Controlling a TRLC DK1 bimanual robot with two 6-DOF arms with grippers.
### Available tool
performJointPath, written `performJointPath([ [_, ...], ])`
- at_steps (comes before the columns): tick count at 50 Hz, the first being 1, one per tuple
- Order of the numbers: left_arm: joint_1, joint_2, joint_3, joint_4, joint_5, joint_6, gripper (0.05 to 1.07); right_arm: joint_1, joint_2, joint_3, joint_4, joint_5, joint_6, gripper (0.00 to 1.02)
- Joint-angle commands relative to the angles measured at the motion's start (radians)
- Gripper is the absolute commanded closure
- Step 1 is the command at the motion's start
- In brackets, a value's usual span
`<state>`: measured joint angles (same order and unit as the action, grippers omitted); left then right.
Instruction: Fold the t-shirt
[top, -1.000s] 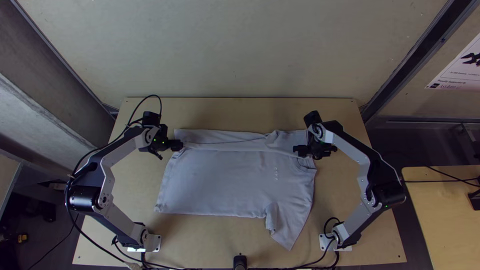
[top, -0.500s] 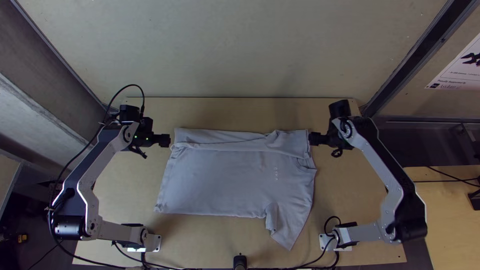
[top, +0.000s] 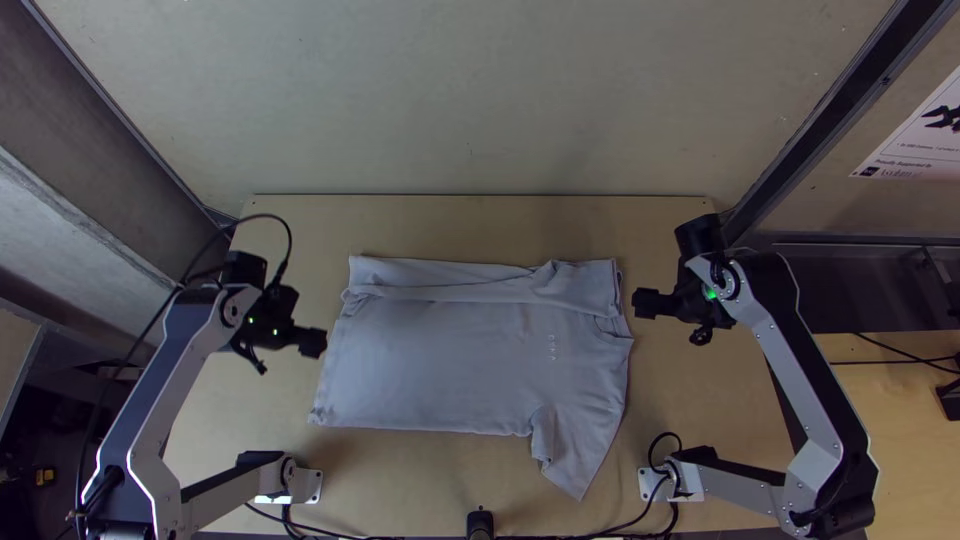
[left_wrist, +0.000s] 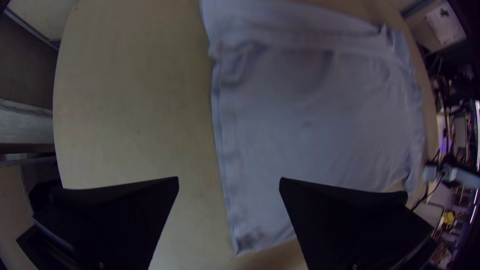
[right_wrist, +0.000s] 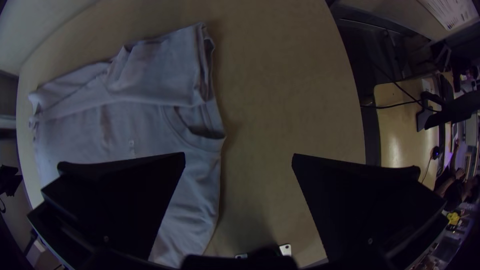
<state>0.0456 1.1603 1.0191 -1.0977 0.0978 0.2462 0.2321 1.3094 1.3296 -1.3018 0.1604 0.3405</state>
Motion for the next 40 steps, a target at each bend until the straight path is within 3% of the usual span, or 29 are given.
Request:
performJointPath([
  [1,-0.013,-0.062,-0.099,-0.034,-0.035,0.088,0.10,0.047,-0.030,0.002,-0.031,-0.004,0.023,0.04],
  [7,-0.020,-0.079,-0.172,-0.045,-0.058,0.110,0.10,0.115,-0.047,-0.004,-0.039,-0.005,0.026,0.05],
  [17,-0.113,-0.102,-0.258,-0.082,-0.113,0.107,0.11,0.127,-0.053,-0.047,-0.057,-0.101,0.025,0.05],
  [23,-0.214,-0.111,-0.338,-0.074,-0.193,0.087,0.11,0.131,-0.067,-0.067,-0.060,-0.102,0.023,0.05],
  [32,-0.271,-0.090,-0.389,-0.031,-0.201,0.056,0.11,0.133,-0.073,-0.118,-0.060,-0.102,0.023,0.05],
  [35,-0.277,-0.063,-0.389,-0.025,-0.201,0.054,0.21,0.134,-0.073,-0.141,-0.060,-0.102,0.025,0.05],
  [40,-0.279,-0.030,-0.386,0.001,-0.201,0.045,0.23,0.142,-0.073,-0.187,-0.059,-0.104,0.026,0.05],
])
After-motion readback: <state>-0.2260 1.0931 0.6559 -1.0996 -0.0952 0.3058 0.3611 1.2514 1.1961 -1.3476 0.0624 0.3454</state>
